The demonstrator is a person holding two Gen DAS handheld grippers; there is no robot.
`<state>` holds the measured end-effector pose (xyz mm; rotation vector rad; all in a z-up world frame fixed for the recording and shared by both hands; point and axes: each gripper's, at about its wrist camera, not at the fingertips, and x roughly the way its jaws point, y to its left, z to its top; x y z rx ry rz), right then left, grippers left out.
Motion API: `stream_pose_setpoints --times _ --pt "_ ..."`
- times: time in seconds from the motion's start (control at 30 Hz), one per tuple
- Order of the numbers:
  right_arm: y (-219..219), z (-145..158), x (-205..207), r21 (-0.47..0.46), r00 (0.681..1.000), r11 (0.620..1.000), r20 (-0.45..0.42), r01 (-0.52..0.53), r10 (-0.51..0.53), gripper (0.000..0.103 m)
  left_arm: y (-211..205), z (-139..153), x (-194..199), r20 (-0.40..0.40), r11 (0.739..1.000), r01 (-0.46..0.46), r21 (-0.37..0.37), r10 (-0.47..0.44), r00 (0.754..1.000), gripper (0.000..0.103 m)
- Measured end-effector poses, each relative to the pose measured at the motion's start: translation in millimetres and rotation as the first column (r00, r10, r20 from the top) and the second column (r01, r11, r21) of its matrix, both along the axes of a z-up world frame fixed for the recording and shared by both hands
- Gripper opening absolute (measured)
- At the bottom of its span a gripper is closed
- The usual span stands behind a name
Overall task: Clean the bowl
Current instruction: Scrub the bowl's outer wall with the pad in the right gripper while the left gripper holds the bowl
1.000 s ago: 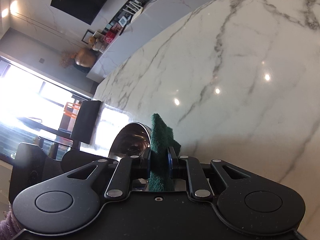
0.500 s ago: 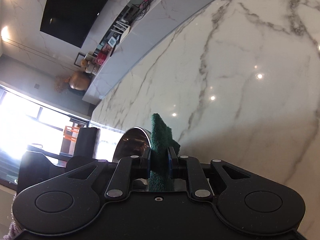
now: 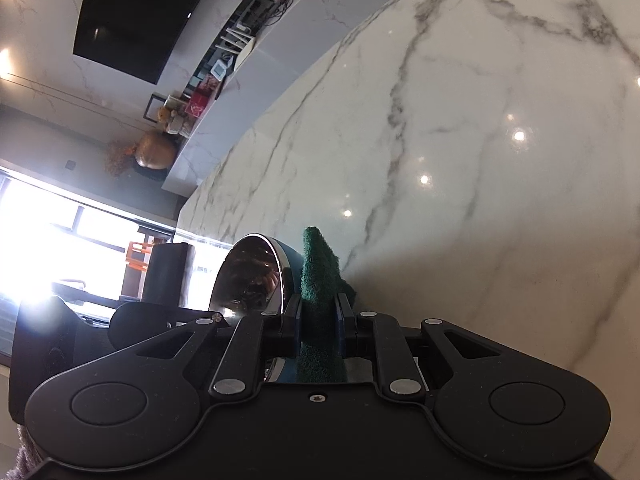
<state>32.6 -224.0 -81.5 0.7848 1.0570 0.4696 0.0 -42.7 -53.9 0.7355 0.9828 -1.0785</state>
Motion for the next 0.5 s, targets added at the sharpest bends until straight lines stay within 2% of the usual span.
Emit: stream_pose_setpoints --times 0.07,0.13,0.23,0.3,0.37,0.5 --pt "-1.0 -0.8 0.7 0.002 1.0 1.0 -0.004 0.001 -0.001 0.015 -7.0 -4.1 -4.0 0.027 0.997 -0.071 0.042 0.07 0.997 0.044" --pt "-1.7 -1.5 0.6 0.0 1.0 1.0 -0.006 0.001 -0.001 0.015 -11.2 -6.1 -5.4 0.045 0.987 -0.151 0.051 0.149 0.988 0.044" --pt "-2.2 -1.0 0.5 -0.003 1.0 1.0 -0.005 0.0 0.0 0.015 -8.0 -2.1 0.5 -0.02 0.947 -0.32 -0.007 0.32 0.947 0.044" --pt "-2.2 -0.6 0.2 -0.003 1.0 1.0 -0.005 0.0 0.0 0.015 -3.3 -0.3 5.5 -0.061 0.91 -0.413 -0.033 0.41 0.91 0.044" --pt "-1.9 -0.6 -0.3 -0.003 1.0 1.0 -0.005 -0.002 0.002 0.015 -0.1 0.2 8.6 -0.07 0.879 -0.474 -0.043 0.471 0.879 0.043" --pt "-0.8 1.3 -0.5 -0.016 1.0 1.0 0.004 -0.006 0.006 0.015 2.0 1.4 7.9 -0.071 0.863 -0.501 -0.068 0.496 0.865 0.032"
